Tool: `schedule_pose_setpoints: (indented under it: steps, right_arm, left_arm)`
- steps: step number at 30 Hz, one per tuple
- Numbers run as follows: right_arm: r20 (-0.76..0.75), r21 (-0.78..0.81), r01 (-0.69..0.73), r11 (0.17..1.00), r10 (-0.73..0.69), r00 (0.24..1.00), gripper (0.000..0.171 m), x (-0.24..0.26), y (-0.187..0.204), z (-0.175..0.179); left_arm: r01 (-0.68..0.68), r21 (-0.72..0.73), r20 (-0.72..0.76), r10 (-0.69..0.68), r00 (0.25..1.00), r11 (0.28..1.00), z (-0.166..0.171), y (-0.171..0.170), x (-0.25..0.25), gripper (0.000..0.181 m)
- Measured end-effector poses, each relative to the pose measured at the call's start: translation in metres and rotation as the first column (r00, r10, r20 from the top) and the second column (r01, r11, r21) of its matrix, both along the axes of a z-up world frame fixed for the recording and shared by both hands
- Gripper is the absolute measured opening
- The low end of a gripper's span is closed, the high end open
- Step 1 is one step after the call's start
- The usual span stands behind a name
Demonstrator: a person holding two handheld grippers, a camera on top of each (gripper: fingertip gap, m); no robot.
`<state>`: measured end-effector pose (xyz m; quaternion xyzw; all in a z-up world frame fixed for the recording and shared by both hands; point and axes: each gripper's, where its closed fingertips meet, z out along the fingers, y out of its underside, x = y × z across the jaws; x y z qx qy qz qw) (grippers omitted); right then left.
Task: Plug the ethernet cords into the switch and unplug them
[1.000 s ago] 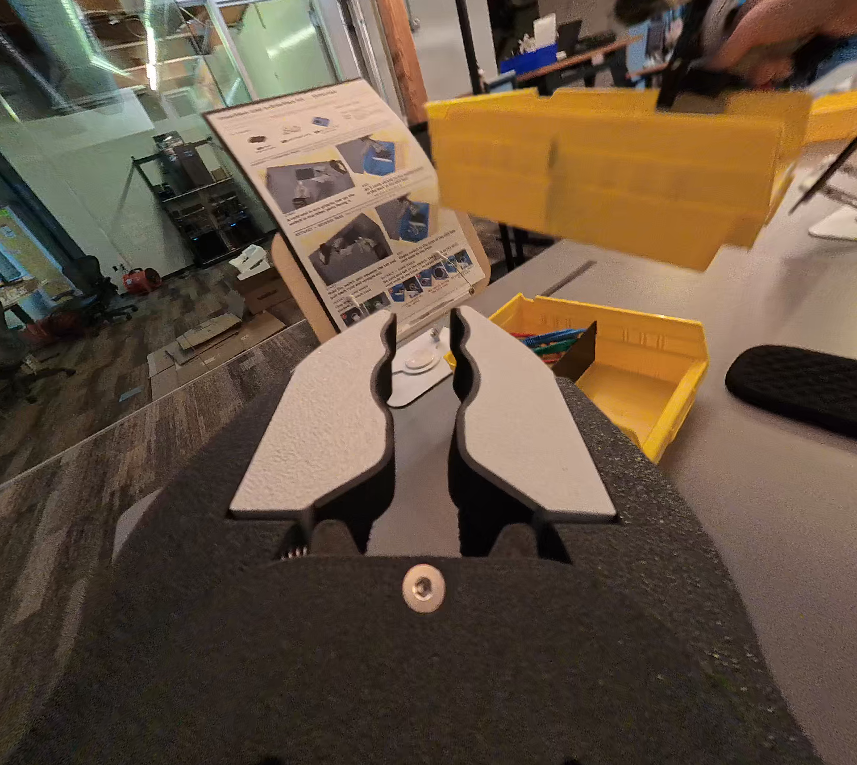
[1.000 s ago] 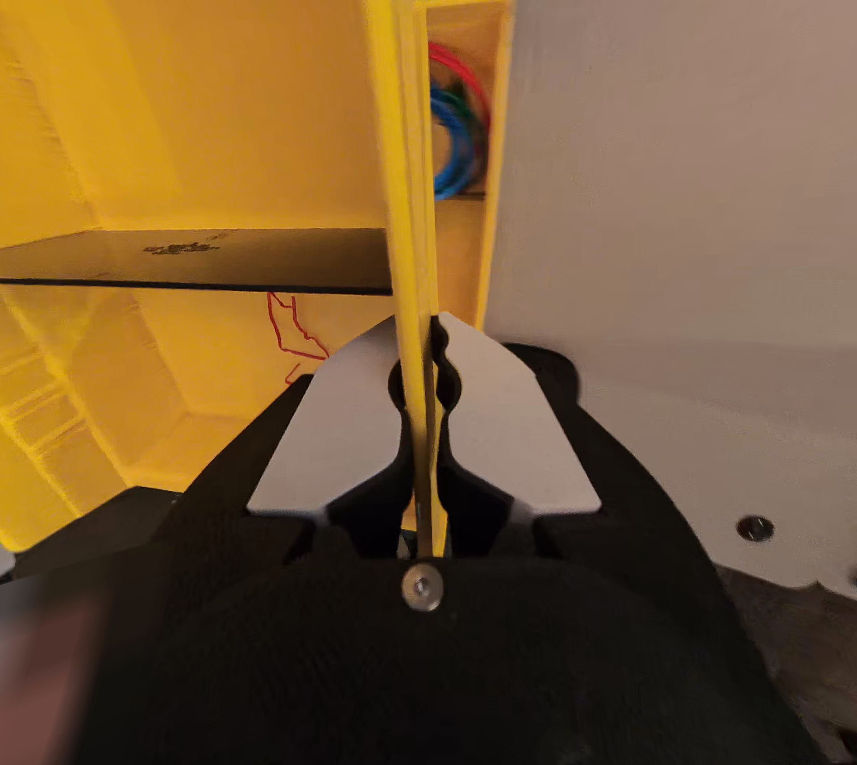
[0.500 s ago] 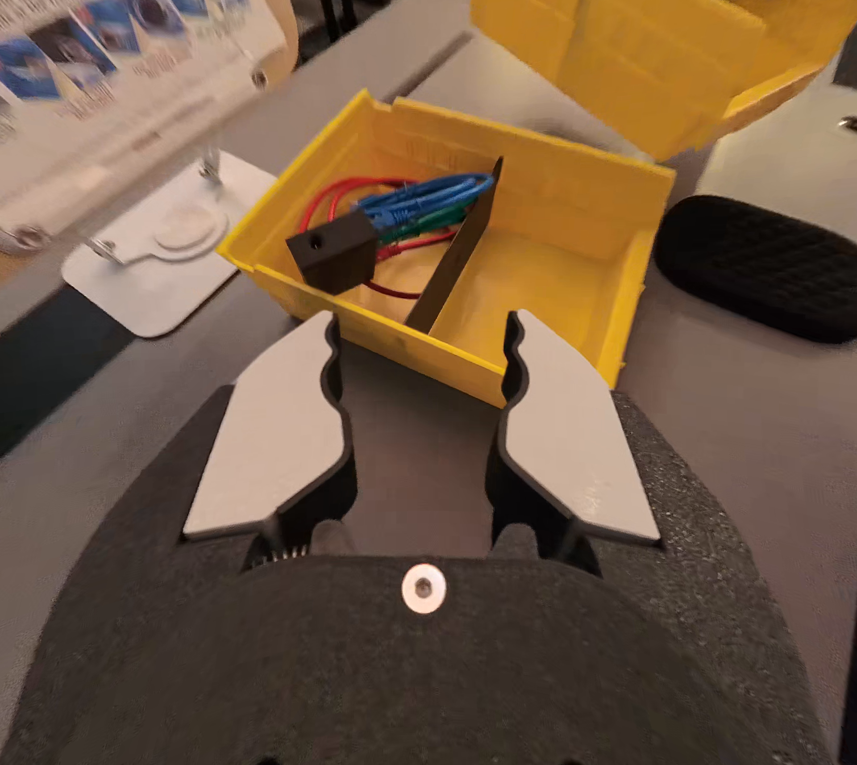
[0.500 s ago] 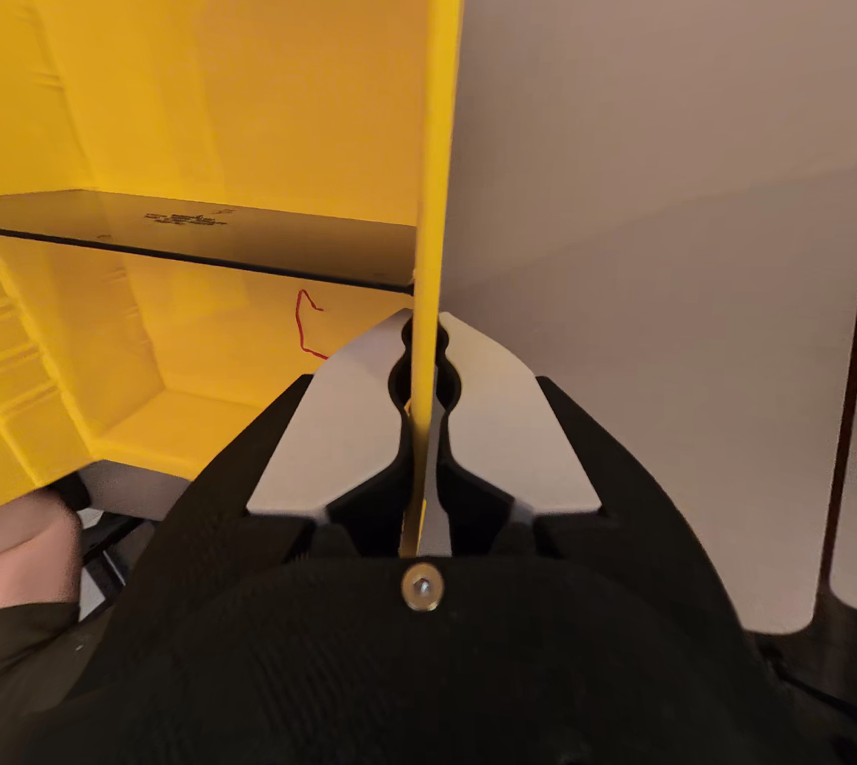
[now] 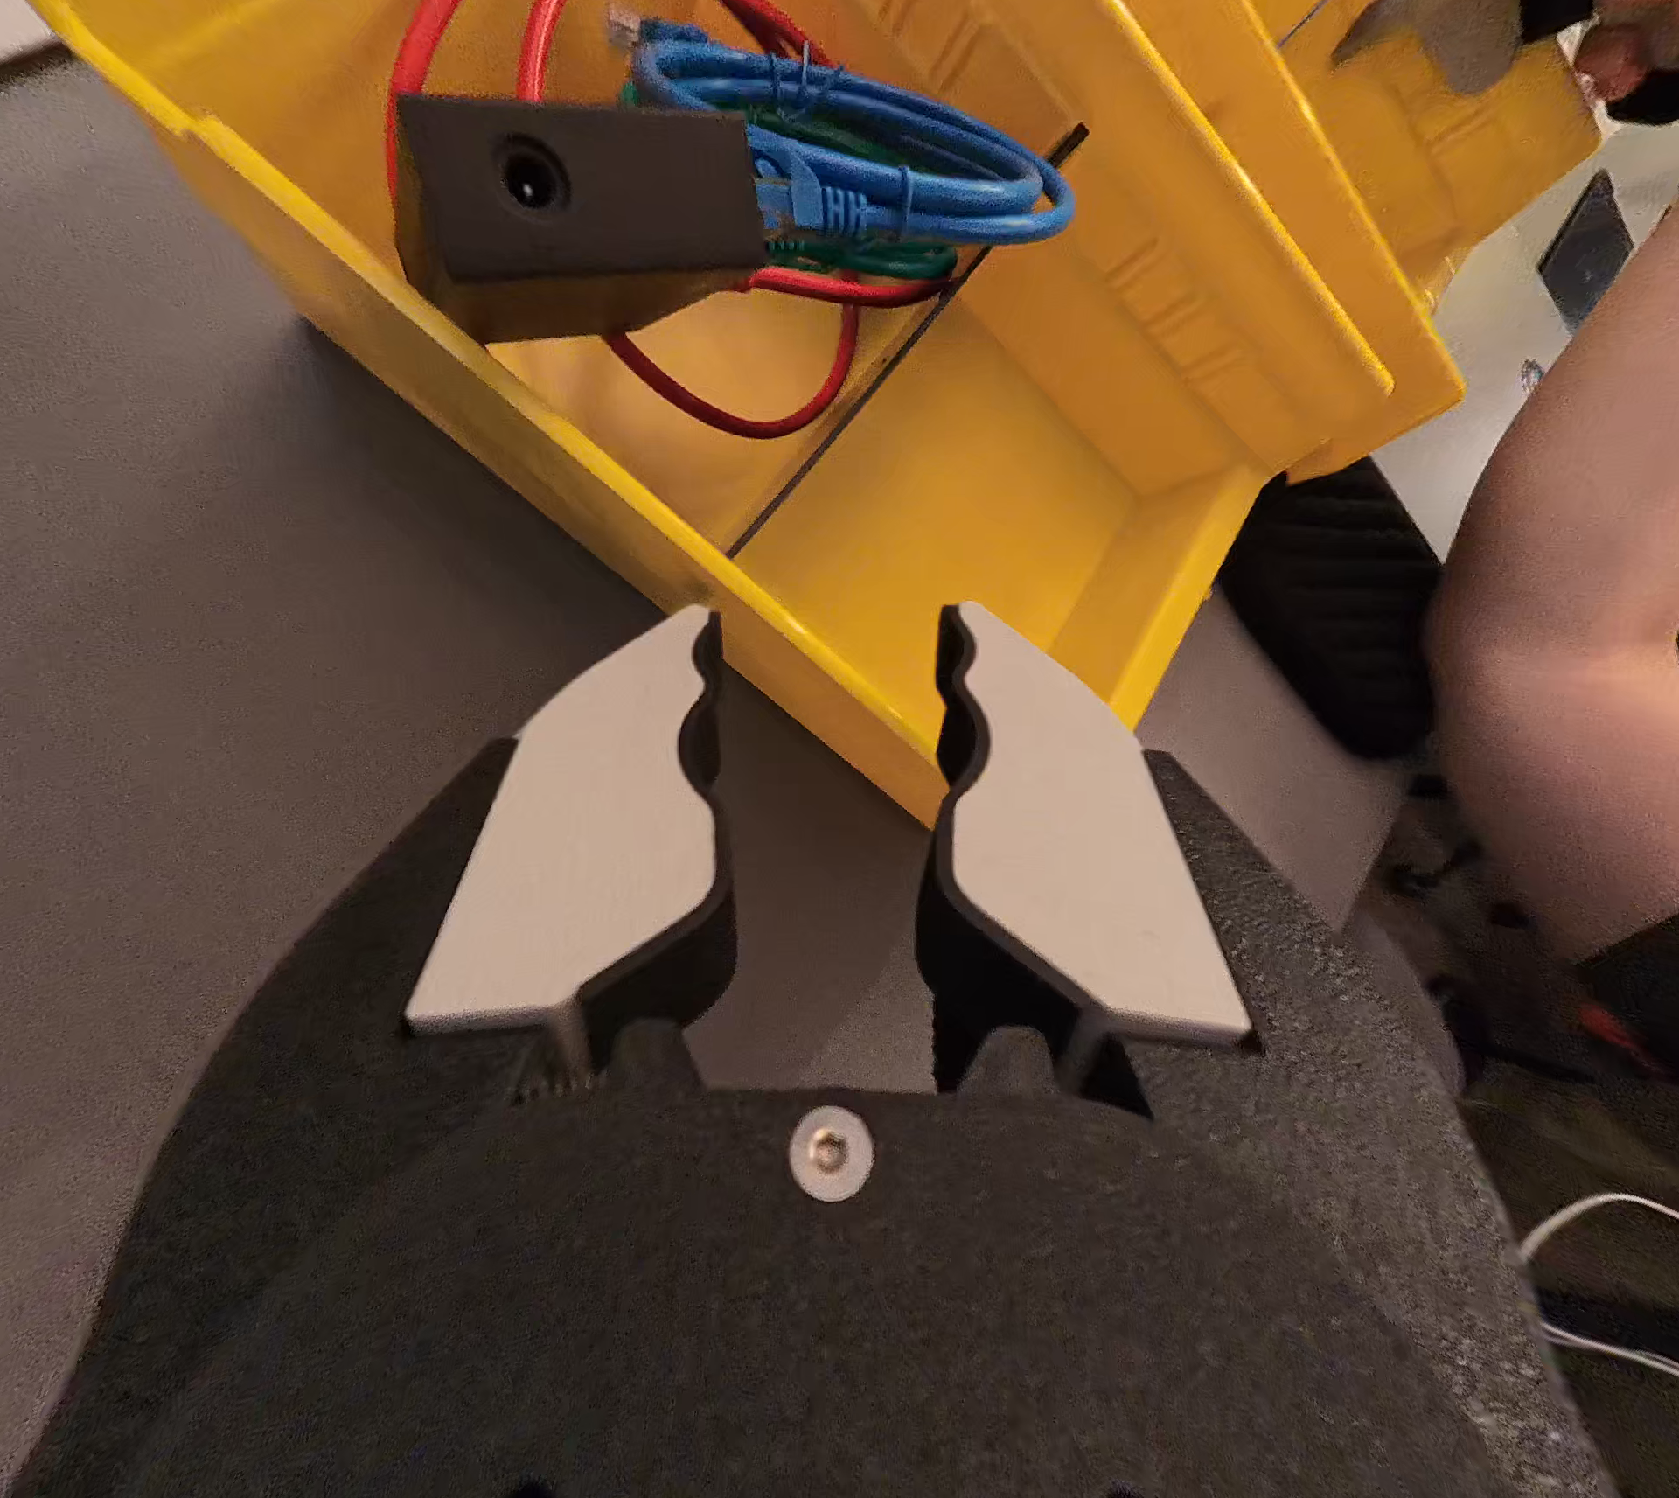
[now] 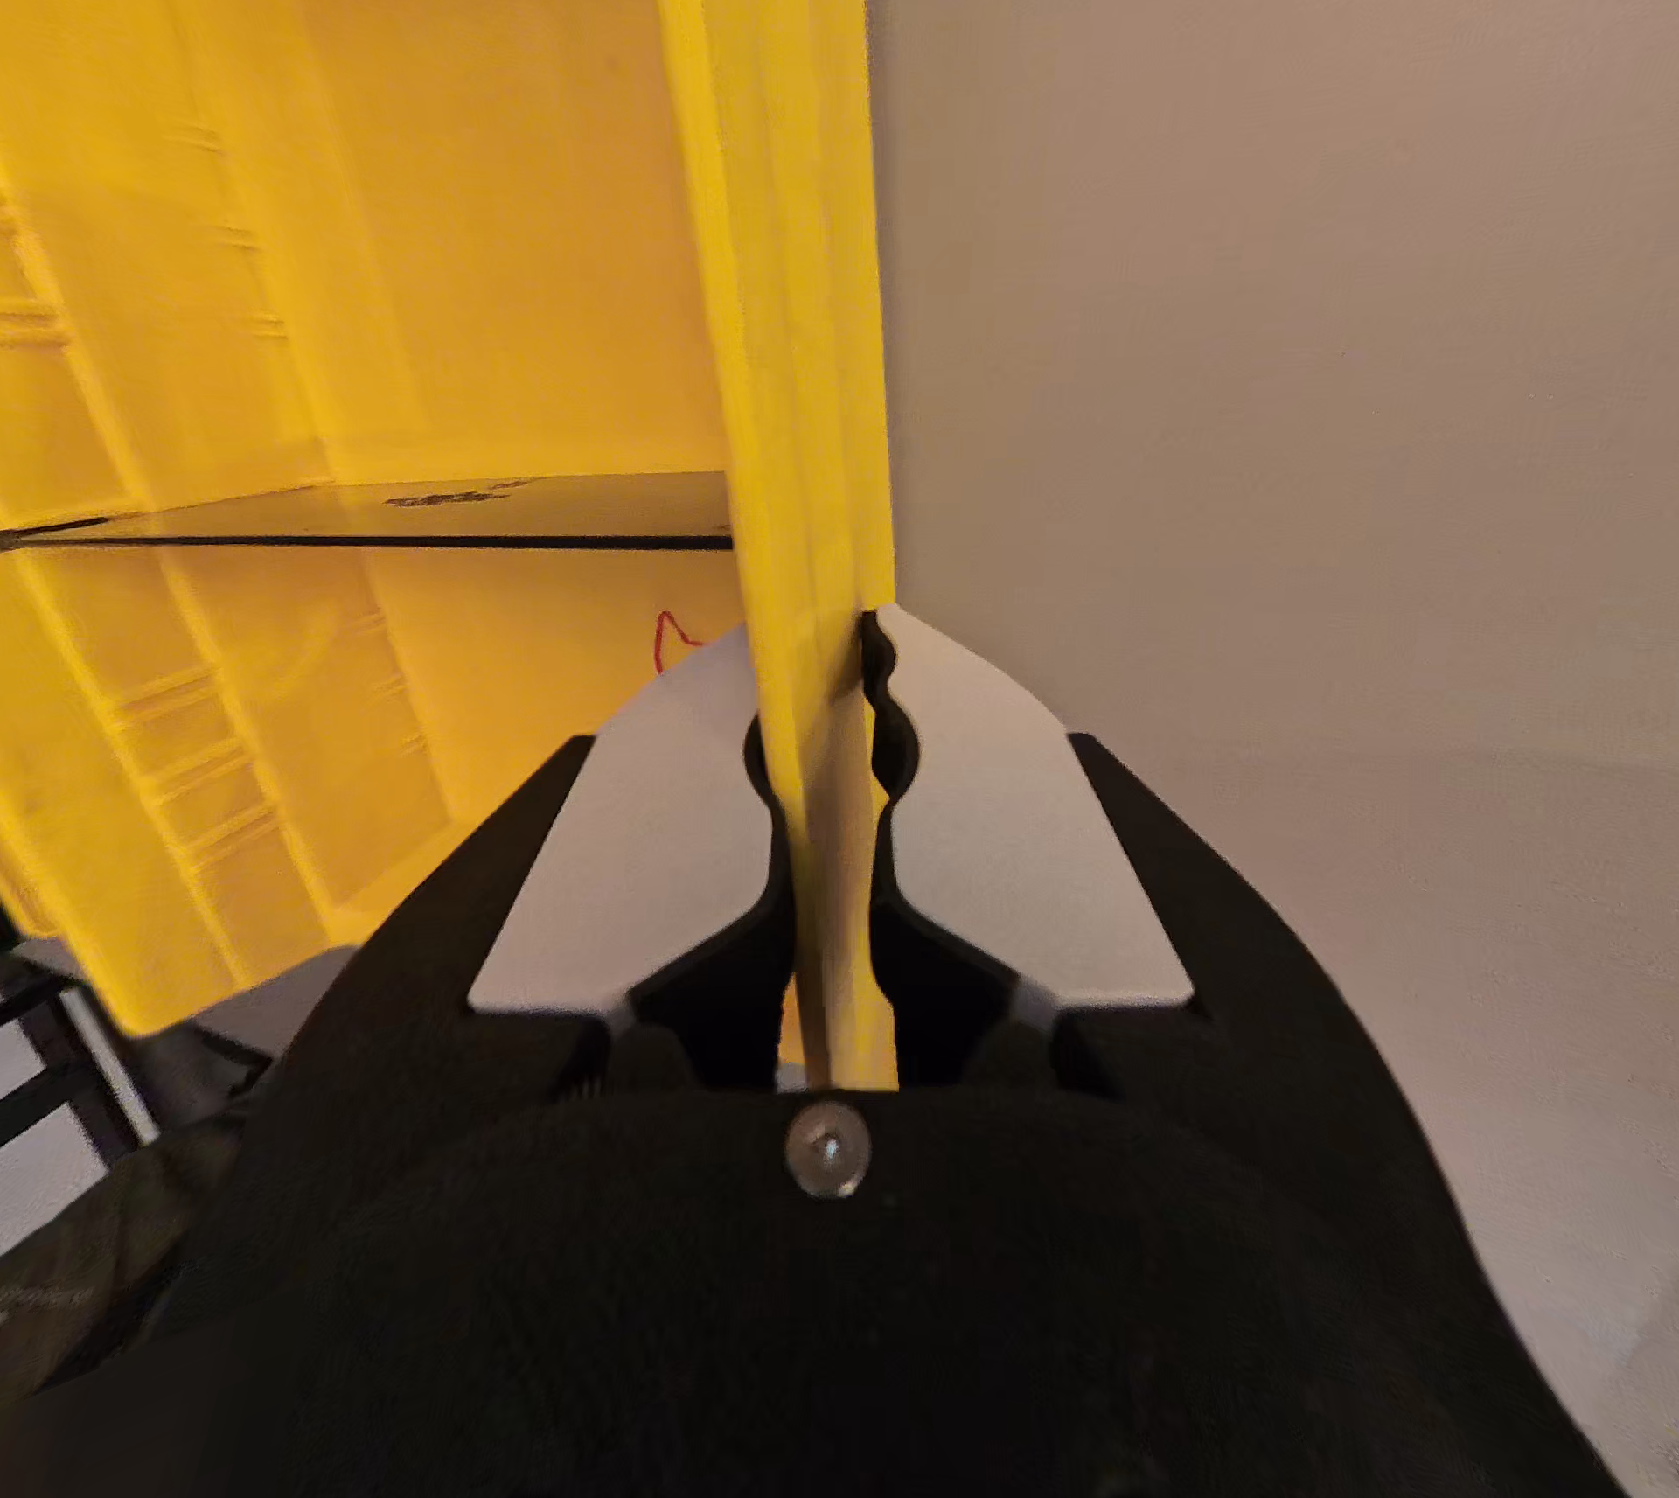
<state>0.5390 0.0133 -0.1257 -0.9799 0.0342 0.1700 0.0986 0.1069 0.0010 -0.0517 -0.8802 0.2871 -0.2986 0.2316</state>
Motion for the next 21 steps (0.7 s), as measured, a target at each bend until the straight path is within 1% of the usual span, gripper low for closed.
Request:
schedule_pose_setpoints:
  steps: [4,7,9,11,12,14,17,18,19,21]
  right_arm:
    - [-0.057,-0.014,-0.033,0.999,0.032,0.998,0.017,-0.005,-0.011,0.000]
    - [-0.132,0.006,-0.014,1.000,0.015,0.991,0.022,-0.007,-0.011,0.002]
    - [-0.159,0.011,-0.008,1.000,0.009,0.987,0.023,-0.008,-0.011,0.003]
    - [-0.147,0.011,-0.014,1.000,0.016,0.989,0.022,-0.007,-0.011,0.003]
    - [-0.135,0.009,-0.020,1.000,0.021,0.991,0.022,-0.007,-0.011,0.003]
    - [-0.123,0.014,-0.027,1.000,0.029,0.992,0.023,-0.009,-0.010,0.005]
    - [-0.148,0.037,-0.024,0.999,0.029,0.989,0.026,-0.013,-0.008,0.013]
    - [-0.165,0.048,-0.015,0.999,0.023,0.986,0.024,-0.014,-0.007,0.017]
    - [-0.187,0.055,-0.008,0.998,0.019,0.982,0.026,-0.016,-0.007,0.020]
    - [-0.194,0.046,-0.023,0.999,0.031,0.981,0.025,-0.018,-0.009,0.018]
  left_arm:
    - [-0.086,-0.085,-0.138,0.074,0.988,0.993,-0.007,0.001,-0.006,0.056]
    - [-0.126,-0.203,-0.220,0.080,0.972,0.971,-0.022,-0.008,-0.005,0.060]
    - [-0.138,-0.250,-0.262,0.070,0.963,0.958,-0.031,-0.014,0.000,0.059]
    - [-0.136,-0.243,-0.336,0.048,0.941,0.960,-0.041,-0.015,-0.002,0.053]
    - [-0.120,-0.277,-0.322,0.025,0.946,0.953,-0.043,-0.017,0.004,0.053]
    - [-0.130,-0.358,-0.318,0.010,0.948,0.925,-0.043,-0.020,0.008,0.033]
    - [-0.144,-0.416,-0.343,-0.008,0.939,0.898,-0.044,-0.019,0.004,0.024]
    - [-0.147,-0.433,-0.348,-0.014,0.937,0.889,-0.043,-0.019,0.002,0.021]
    - [-0.153,-0.444,-0.354,-0.017,0.935,0.883,-0.042,-0.018,0.000,0.017]
    - [-0.157,-0.440,-0.392,-0.032,0.919,0.884,-0.041,-0.014,-0.007,0.013]
